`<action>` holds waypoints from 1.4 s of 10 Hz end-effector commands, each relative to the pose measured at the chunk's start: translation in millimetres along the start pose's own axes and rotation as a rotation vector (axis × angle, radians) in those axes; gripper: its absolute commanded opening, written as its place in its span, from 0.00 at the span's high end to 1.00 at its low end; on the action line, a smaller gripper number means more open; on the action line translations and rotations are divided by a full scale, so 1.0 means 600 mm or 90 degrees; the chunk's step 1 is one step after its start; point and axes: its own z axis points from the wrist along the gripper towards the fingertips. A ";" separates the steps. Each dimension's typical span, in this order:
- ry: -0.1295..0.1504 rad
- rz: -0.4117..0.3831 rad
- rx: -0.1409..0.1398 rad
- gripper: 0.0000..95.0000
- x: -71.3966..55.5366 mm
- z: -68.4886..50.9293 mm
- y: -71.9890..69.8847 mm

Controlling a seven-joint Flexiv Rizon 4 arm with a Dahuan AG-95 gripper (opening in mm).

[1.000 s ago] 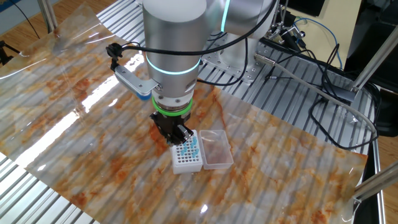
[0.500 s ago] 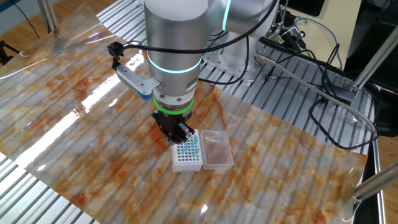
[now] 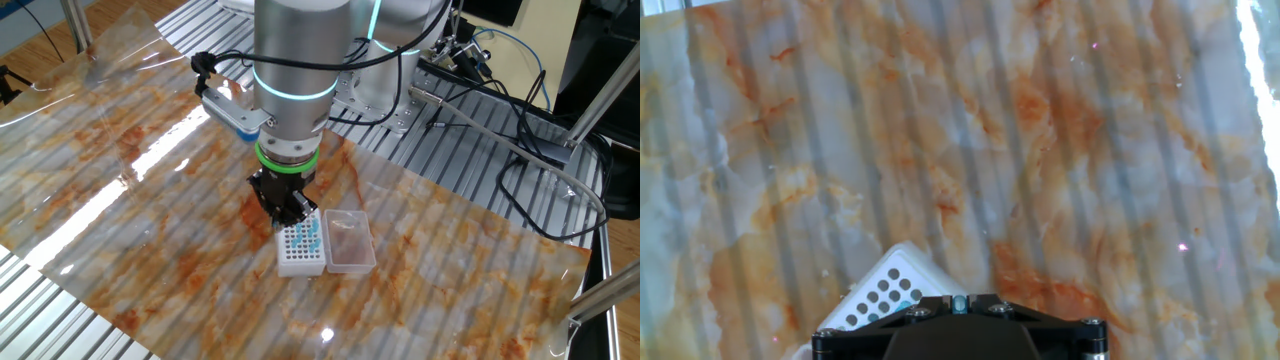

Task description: Insert a medium pipette tip into the holder for medium pipette tips

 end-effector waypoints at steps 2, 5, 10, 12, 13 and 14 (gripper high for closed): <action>-0.012 -0.001 -0.003 1.00 0.004 -0.001 0.002; -0.043 -0.007 -0.011 1.00 0.005 -0.001 0.002; -0.072 -0.009 -0.017 1.00 0.013 0.004 0.000; -0.082 -0.010 -0.020 1.00 0.017 0.005 0.000; -0.085 -0.010 -0.021 1.00 0.018 0.005 0.000; -0.083 -0.010 -0.019 1.00 0.019 0.006 0.000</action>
